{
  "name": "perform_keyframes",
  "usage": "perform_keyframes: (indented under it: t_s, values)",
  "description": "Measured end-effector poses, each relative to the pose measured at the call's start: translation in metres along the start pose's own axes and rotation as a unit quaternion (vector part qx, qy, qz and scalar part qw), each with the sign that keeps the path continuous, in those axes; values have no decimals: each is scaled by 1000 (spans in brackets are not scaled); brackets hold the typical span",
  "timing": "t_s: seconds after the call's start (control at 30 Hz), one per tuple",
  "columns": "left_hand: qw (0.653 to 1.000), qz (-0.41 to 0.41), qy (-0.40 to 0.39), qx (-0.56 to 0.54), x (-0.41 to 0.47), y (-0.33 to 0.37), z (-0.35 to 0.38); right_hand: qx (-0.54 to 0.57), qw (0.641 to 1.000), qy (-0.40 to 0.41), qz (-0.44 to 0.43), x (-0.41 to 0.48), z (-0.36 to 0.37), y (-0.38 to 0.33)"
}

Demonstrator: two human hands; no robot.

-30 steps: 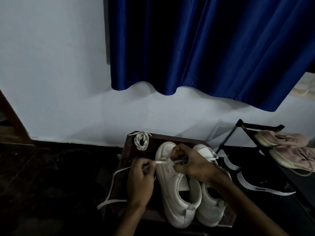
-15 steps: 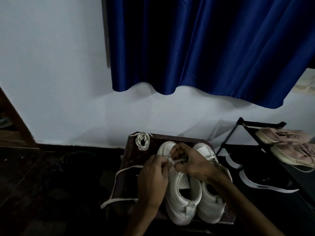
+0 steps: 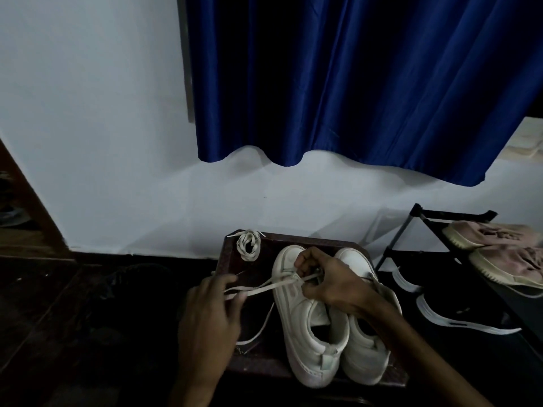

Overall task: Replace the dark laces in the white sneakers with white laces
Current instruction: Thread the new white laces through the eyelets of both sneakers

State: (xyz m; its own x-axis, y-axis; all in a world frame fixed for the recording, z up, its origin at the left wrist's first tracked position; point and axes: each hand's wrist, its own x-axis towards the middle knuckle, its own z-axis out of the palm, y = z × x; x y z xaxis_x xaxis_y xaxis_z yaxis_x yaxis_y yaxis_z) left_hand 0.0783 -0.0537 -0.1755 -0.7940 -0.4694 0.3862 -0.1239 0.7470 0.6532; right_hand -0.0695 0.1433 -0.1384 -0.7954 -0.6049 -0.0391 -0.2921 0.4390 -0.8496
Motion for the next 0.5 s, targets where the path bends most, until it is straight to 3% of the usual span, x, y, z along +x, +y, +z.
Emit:
perform_keyframes:
  t_s: [0.17, 0.37, 0.43, 0.5]
  values:
    - [997, 58, -49, -14, 11, 53, 51, -16, 1000, 7, -2, -2, -1, -2]
    - [987, -31, -65, -142, 12, 33, 53, -18, 1000, 12, 0, -2, -1, 1]
    - [958, -126, -94, -238, 12, 15, 33, -27, 1000, 11, -4, 0, 0, 3]
    - [901, -193, -75, -380, 13, 2, 1, -33, 999, 9, -7, 1, 0, 5]
